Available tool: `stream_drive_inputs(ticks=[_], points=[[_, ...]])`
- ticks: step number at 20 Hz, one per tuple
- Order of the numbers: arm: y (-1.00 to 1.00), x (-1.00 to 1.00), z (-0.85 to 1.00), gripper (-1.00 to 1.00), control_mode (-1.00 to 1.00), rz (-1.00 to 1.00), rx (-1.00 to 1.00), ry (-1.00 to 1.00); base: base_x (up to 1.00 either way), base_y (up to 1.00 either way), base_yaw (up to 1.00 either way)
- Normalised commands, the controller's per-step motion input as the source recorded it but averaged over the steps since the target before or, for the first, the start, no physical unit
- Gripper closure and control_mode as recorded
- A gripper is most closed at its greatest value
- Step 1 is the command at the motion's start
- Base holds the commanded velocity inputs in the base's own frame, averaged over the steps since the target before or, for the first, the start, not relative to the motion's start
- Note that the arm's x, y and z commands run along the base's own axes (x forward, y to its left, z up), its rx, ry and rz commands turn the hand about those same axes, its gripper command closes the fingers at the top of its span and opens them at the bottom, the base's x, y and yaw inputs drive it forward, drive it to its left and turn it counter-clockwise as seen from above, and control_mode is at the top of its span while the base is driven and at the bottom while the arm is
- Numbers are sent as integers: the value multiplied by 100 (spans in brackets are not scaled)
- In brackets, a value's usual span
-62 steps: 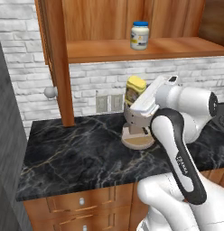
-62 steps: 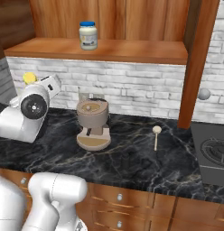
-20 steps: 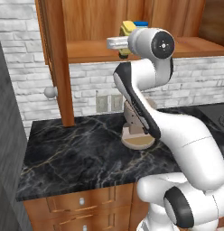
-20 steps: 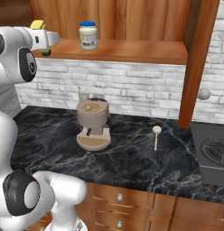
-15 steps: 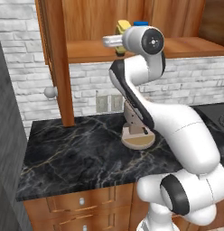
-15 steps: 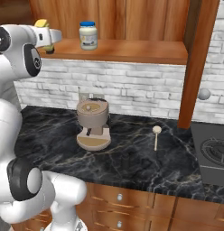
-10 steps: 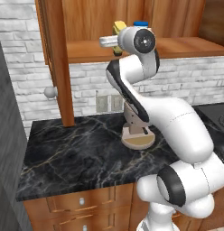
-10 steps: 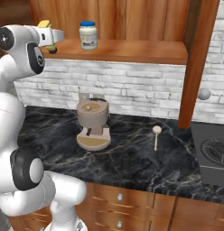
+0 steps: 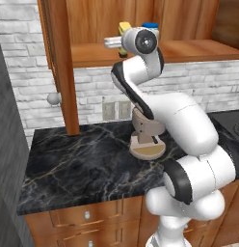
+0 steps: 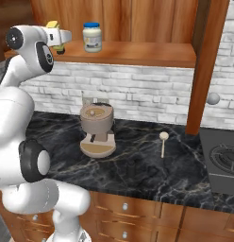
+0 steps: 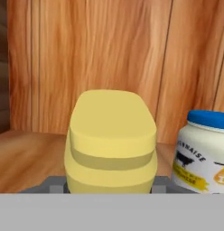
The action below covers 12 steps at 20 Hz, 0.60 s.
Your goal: There are various items on the counter. Only move the condiments/shakers into the cabinet.
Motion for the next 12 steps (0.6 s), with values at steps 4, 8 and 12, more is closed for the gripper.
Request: stream_drive_inputs(ticks=[4, 8, 12], points=[[0, 40, -16, 100, -100, -2, 0, 0, 0, 0, 0], [0, 4, -53, 100, -100, -1, 1, 0, 0, 0, 0], [-1, 11, -24, -100, -100, 0, 0, -2, 0, 0, 0]])
